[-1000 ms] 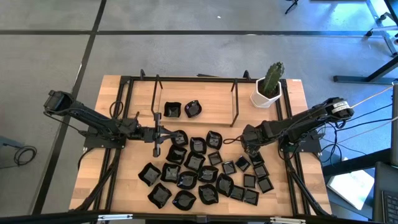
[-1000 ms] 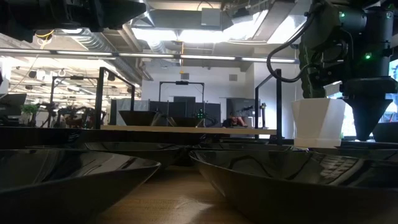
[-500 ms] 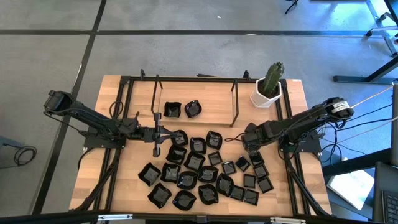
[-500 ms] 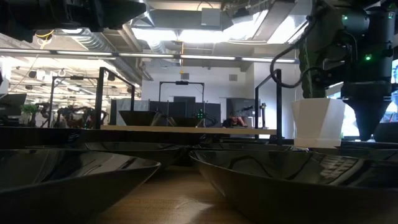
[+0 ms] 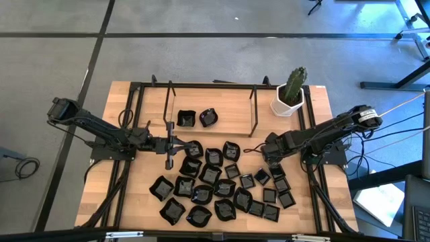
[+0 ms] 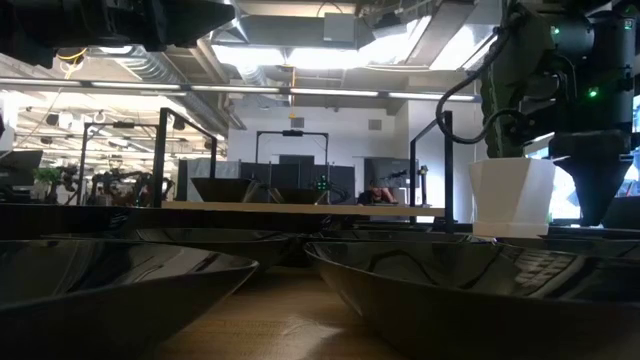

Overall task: Pick & Place Mini shaped plates
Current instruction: Put the square plate on the shelf

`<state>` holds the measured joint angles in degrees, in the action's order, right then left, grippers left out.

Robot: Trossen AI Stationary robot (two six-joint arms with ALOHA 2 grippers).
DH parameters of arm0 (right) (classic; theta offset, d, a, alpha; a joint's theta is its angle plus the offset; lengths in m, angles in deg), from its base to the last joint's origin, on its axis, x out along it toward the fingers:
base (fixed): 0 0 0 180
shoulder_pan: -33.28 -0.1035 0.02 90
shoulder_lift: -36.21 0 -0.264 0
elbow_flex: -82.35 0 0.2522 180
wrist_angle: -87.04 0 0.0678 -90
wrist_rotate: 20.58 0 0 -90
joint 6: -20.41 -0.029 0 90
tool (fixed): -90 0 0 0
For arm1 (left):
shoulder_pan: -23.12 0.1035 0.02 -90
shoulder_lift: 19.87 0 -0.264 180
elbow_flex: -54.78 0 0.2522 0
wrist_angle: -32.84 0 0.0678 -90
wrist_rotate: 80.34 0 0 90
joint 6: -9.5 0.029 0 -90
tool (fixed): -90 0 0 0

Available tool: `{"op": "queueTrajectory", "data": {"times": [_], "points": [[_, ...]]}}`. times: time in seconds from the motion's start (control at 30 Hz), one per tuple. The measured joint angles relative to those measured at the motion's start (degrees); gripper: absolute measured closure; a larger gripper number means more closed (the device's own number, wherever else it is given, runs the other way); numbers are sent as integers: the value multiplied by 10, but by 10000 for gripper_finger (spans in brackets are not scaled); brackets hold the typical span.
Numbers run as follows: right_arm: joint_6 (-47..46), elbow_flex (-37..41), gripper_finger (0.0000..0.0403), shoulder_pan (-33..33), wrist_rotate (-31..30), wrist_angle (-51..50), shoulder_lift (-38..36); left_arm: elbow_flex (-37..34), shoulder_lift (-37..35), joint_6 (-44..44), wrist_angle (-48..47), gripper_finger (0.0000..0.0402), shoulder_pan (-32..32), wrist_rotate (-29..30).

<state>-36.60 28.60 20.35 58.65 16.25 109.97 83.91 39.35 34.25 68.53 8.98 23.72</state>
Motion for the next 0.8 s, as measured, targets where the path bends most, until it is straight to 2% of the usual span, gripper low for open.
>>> {"op": "queueTrajectory", "data": {"times": [0.27, 0.43, 0.8], "points": [[-38, 0, 213, -26, -5, 6, 0, 0, 0, 0, 0, 397, 0, 0], [-60, 0, 213, -37, -63, 6, 0, 0, 0, 0, 0, 395, 0, 0], [-49, 0, 213, -37, -75, 7, 0, 0, 0, 0, 0, 397, 0, 0]]}}
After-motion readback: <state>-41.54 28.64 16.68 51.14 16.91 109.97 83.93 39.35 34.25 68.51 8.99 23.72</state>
